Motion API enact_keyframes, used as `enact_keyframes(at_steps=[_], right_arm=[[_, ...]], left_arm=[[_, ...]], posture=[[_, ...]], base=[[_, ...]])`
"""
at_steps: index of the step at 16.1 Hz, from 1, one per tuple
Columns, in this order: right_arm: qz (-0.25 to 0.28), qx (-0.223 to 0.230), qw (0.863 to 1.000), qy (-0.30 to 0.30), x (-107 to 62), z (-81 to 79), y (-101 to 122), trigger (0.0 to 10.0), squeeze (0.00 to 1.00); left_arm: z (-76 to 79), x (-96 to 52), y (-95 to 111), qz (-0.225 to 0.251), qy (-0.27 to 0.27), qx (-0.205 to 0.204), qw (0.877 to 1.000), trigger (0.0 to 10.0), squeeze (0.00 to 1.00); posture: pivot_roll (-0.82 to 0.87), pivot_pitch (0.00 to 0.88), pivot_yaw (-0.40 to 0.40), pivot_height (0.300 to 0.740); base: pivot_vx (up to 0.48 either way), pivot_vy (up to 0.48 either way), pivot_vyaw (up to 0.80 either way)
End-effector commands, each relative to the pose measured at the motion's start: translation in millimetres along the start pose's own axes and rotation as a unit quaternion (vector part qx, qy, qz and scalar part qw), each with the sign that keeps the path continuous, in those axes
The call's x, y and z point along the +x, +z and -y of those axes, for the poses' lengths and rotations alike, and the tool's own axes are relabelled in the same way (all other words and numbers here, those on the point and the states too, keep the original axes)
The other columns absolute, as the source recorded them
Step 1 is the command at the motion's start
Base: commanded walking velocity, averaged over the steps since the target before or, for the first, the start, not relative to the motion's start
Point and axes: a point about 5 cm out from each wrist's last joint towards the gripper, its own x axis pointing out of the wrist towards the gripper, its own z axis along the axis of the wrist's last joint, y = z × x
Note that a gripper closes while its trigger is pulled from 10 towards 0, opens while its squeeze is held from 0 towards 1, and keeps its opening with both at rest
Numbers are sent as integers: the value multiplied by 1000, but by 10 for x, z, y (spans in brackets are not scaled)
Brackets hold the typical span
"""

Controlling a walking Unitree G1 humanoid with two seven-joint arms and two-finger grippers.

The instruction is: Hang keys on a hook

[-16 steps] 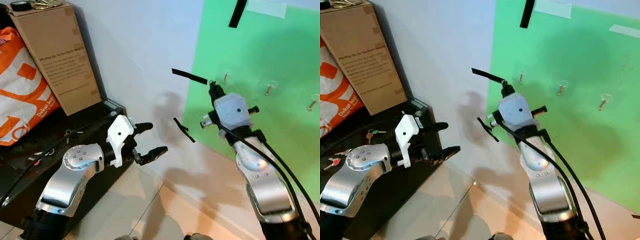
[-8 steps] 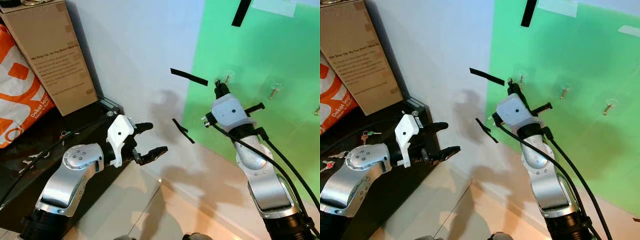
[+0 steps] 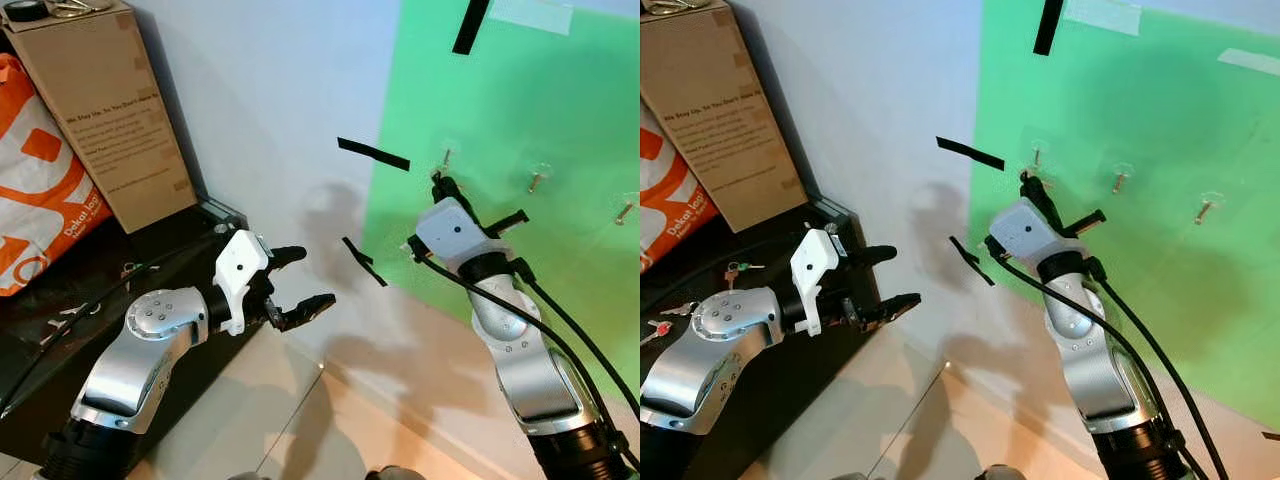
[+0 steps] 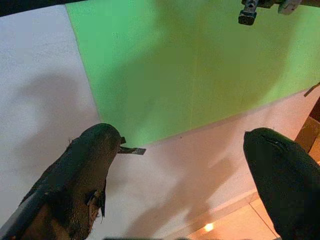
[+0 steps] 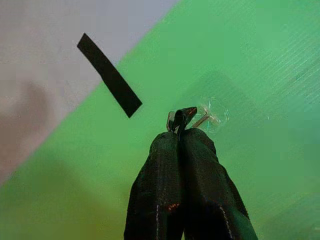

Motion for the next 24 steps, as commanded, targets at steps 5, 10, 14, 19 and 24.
enact_keyframes(at_steps=[5, 10, 14, 19, 24], right_arm=[[9, -26, 1000, -1, 73, -26, 30, 10000, 0], [16, -35, 999, -30, 72, 74, 25, 10000, 0], [25, -49, 997, -50, 24, 128, 14, 10000, 0], [4, -62, 998, -31, 179, 29, -34, 10000, 0], [-46, -94, 994, -25, 188, -2, -195, 10000, 0]], left_arm=[[2, 4, 66, 1, -9, 13, 1000, 10000, 0], [-10, 16, 76, 0, -9, 16, 1000, 10000, 0], [-18, 24, 83, 0, -12, 18, 1000, 10000, 0], [-27, 32, 90, -1, -16, 21, 1000, 10000, 0], [-29, 30, 87, -2, -15, 22, 1000, 10000, 0]], posture=[[-29, 0, 8, 740], [-32, 0, 9, 740], [-38, 0, 15, 740], [-35, 0, 16, 740], [-35, 0, 16, 740]], base=[[0, 0, 0], [0, 0, 0], [0, 0, 0], [0, 0, 0], [0, 0, 0]])
